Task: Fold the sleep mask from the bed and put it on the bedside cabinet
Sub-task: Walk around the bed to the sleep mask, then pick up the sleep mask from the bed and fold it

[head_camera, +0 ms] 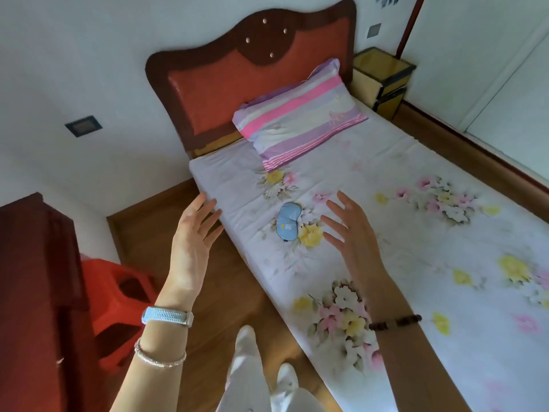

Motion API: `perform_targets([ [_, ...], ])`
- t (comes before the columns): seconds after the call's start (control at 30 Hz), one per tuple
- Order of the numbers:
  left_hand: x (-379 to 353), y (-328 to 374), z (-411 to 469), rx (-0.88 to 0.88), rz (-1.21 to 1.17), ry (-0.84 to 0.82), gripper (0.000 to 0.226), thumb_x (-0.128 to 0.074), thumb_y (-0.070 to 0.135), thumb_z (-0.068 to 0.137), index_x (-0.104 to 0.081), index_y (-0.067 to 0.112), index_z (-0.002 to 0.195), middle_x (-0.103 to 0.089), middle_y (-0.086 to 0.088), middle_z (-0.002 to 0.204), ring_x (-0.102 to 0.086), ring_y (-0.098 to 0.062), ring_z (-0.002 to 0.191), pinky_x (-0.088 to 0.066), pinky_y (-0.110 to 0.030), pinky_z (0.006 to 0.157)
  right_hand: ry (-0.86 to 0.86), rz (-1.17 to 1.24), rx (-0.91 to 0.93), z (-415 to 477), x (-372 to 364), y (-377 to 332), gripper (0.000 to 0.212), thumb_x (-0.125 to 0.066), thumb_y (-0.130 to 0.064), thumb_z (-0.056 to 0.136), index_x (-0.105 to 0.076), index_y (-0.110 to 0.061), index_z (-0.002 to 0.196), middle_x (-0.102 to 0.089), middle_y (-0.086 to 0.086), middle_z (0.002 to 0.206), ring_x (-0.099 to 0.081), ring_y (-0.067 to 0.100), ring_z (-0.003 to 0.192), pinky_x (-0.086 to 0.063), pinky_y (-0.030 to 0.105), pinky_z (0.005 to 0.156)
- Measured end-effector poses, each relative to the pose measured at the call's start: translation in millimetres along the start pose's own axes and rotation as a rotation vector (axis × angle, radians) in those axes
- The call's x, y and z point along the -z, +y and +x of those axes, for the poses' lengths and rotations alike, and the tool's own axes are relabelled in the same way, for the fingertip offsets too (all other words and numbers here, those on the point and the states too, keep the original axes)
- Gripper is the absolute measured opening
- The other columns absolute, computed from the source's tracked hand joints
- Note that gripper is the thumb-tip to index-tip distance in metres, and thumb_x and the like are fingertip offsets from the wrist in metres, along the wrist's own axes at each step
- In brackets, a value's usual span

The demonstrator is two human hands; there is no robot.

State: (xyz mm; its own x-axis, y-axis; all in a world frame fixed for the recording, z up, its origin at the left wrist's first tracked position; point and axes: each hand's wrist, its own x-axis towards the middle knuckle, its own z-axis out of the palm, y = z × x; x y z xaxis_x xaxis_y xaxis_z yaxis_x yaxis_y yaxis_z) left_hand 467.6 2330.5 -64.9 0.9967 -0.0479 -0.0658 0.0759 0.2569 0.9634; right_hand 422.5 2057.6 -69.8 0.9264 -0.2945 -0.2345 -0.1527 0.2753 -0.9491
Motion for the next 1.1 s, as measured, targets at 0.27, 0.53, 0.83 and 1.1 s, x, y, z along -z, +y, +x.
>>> perform_targets([
  [0.27, -4, -27, 130, 0.170, 0.079, -0.100, 0.042, -0.043, 0.053, 0.091, -0.056, 0.039, 0.128, -0.056, 0.001, 0.142, -0.057, -0.017, 0.128, -0.043, -0.037, 0.107, 0.123, -0.051, -0.056, 89, -28, 8, 0.032, -0.044, -0.031, 0.102, -0.055, -0.034, 0.132, -0.063, -0.007, 0.129, -0.063, 0.016, 0.113, -0.048, 0.036, 0.098],
  [0.53, -2, -77, 254, 0.372, 0.159, -0.197, 0.032, -0.040, 0.029, 0.104, -0.051, 0.027, 0.134, -0.055, -0.007, 0.141, -0.055, -0.023, 0.129, -0.043, -0.040, 0.108, 0.285, -0.084, -0.175, 181, -49, 40, 0.031, -0.044, -0.031, 0.103, -0.055, -0.028, 0.132, -0.064, 0.003, 0.127, -0.061, 0.028, 0.119, -0.046, 0.046, 0.106],
  [0.83, -11, -189, 303, 0.530, 0.357, -0.182, 0.033, -0.050, 0.022, 0.100, -0.053, 0.020, 0.133, -0.058, -0.010, 0.132, -0.058, -0.024, 0.122, -0.049, -0.036, 0.098, 0.375, -0.108, -0.348, 261, -15, 137, 0.037, -0.047, -0.034, 0.103, -0.053, -0.020, 0.136, -0.064, 0.007, 0.129, -0.062, 0.026, 0.118, -0.049, 0.045, 0.103],
  [1.1, -13, -336, 319, 0.693, 0.426, -0.126, 0.035, -0.059, 0.012, 0.095, -0.054, 0.017, 0.129, -0.058, -0.010, 0.117, -0.057, -0.028, 0.117, -0.051, -0.041, 0.096, 0.320, -0.149, -0.425, 343, 25, 261, 0.037, -0.055, -0.034, 0.099, -0.054, -0.021, 0.133, -0.063, 0.006, 0.127, -0.063, 0.022, 0.111, -0.051, 0.042, 0.100],
])
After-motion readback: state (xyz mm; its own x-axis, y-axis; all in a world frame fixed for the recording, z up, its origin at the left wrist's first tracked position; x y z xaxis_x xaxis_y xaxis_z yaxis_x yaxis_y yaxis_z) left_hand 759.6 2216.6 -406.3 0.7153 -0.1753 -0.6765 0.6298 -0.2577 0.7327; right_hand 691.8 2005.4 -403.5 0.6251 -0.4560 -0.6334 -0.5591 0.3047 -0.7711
